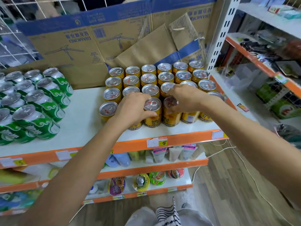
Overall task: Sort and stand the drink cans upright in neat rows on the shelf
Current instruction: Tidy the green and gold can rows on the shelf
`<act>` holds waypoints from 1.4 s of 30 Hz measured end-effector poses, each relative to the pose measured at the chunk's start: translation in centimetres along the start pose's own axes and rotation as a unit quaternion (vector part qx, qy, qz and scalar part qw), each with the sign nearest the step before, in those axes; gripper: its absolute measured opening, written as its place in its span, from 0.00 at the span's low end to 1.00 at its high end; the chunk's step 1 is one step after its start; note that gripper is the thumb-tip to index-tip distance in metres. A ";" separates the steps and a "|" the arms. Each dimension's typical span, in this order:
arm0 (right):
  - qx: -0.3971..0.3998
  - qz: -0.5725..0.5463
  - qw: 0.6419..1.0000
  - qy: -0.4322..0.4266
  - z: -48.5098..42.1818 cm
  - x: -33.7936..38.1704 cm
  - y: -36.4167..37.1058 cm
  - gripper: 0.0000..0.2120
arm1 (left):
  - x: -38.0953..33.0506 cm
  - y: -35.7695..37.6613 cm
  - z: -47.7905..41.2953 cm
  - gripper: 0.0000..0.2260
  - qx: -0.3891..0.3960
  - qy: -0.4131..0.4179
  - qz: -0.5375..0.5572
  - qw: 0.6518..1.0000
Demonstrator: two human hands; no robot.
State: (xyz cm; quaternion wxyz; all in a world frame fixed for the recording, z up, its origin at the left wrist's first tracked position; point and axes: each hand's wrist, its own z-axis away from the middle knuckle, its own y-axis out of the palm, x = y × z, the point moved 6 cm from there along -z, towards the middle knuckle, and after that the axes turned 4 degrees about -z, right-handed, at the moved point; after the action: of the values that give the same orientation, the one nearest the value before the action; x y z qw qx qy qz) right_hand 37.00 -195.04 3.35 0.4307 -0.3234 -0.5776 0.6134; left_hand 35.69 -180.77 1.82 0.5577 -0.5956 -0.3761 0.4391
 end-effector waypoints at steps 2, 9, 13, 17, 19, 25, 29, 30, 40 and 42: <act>0.005 -0.002 1.000 -0.013 -0.1 -0.1 0.0 0.20 | 0.2 0.0 -0.2 0.29 0.010 -0.002 0.016 1.000; 0.020 0.006 0.998 -0.053 -0.5 -0.1 0.1 0.17 | 0.5 0.2 -0.7 0.33 0.037 -0.024 0.026 0.999; 0.033 0.010 0.997 -0.072 -0.3 0.1 0.0 0.24 | 0.3 0.1 -0.7 0.34 0.037 -0.031 0.015 0.999; 0.047 0.003 0.993 -0.106 -0.3 0.4 0.1 0.23 | 0.1 -0.1 -0.6 0.33 0.034 -0.022 0.018 0.999; 0.053 0.005 0.992 -0.114 -0.4 0.4 0.3 0.22 | 0.0 -0.2 -0.5 0.33 0.033 -0.018 0.022 0.999; 0.044 0.017 0.991 -0.126 -0.4 0.5 0.5 0.18 | -0.1 -0.3 -0.4 0.33 0.022 -0.015 0.023 0.999; 0.038 0.036 0.991 -0.122 -0.1 0.6 0.5 0.19 | -0.1 -0.4 -0.3 0.33 0.022 -0.018 0.021 0.999; 0.030 0.043 0.991 -0.123 0.0 0.7 0.3 0.19 | -0.2 -0.5 -0.3 0.33 0.024 -0.018 0.020 0.999; 0.040 0.013 0.996 -0.084 0.4 -0.3 -0.2 0.28 | -0.2 -0.4 -0.3 0.33 0.027 -0.022 0.029 0.999; 0.045 0.010 0.995 -0.094 0.6 -0.2 -0.1 0.27 | -0.1 -0.4 -0.3 0.33 0.027 -0.025 0.031 0.999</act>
State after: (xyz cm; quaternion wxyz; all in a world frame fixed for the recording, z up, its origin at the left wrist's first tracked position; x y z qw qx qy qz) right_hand 36.56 -195.47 3.53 0.3823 -0.2507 -0.5839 0.6708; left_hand 35.94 -180.94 2.22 0.5499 -0.5808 -0.3590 0.4811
